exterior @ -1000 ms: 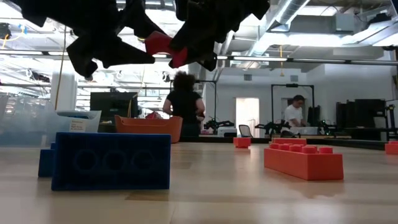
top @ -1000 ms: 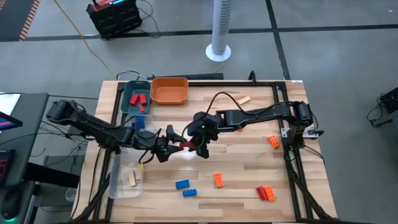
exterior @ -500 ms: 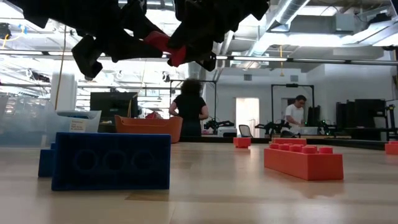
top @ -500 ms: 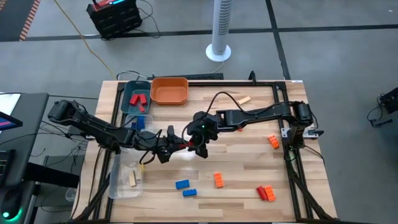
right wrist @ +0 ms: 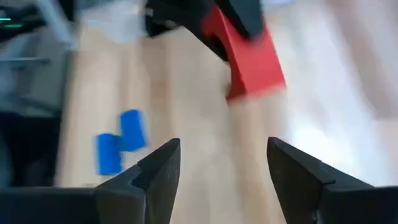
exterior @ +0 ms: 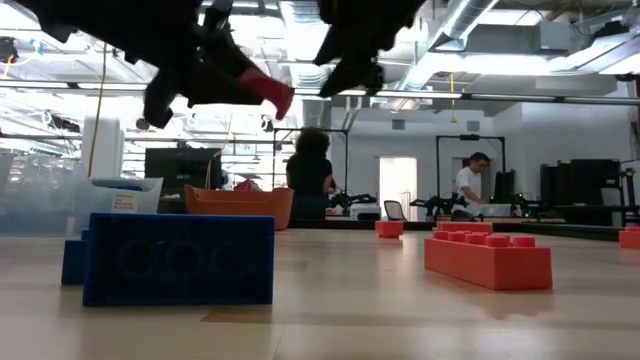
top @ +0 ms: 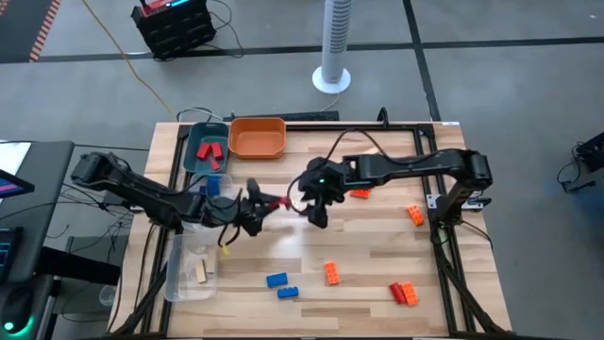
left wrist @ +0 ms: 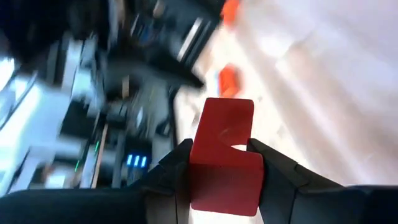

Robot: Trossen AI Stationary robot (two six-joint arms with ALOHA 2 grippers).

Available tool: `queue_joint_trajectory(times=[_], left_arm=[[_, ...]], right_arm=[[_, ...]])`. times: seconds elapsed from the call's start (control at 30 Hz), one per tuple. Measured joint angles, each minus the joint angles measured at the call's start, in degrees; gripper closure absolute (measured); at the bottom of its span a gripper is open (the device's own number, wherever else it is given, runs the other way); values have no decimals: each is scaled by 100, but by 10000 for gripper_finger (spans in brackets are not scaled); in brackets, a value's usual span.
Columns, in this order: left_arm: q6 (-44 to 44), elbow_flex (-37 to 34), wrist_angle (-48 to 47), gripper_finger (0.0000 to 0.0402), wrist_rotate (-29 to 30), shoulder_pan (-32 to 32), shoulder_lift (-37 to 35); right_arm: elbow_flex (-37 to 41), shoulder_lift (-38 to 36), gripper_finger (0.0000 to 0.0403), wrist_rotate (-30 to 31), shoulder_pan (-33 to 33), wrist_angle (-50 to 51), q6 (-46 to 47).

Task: Sort blocks
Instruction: Put the wooden red block into the blue bin

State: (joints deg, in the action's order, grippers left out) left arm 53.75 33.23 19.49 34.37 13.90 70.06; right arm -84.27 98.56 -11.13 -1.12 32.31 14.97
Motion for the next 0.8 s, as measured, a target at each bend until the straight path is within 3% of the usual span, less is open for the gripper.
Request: queue_joint_trajectory(times=[0.23, 0.47, 0.67, 0.8], left_arm=[[-1404, 0, -1025, 279, 1712, -498, -563], [-3779, 0, -3035, 279, 3292, -983, -1537], [-6401, 0, -5042, 279, 3271, -1597, -2468], [-7429, 0, -6059, 279, 2179, -2451, -2872]], right_arm=[[0, -529, 164, 1839, 433, 703, 161], [92, -553, 164, 3203, 1151, 1004, 448], [236, -553, 164, 3538, 1525, 1639, 949], [236, -555, 164, 3716, 1720, 2199, 1175]])
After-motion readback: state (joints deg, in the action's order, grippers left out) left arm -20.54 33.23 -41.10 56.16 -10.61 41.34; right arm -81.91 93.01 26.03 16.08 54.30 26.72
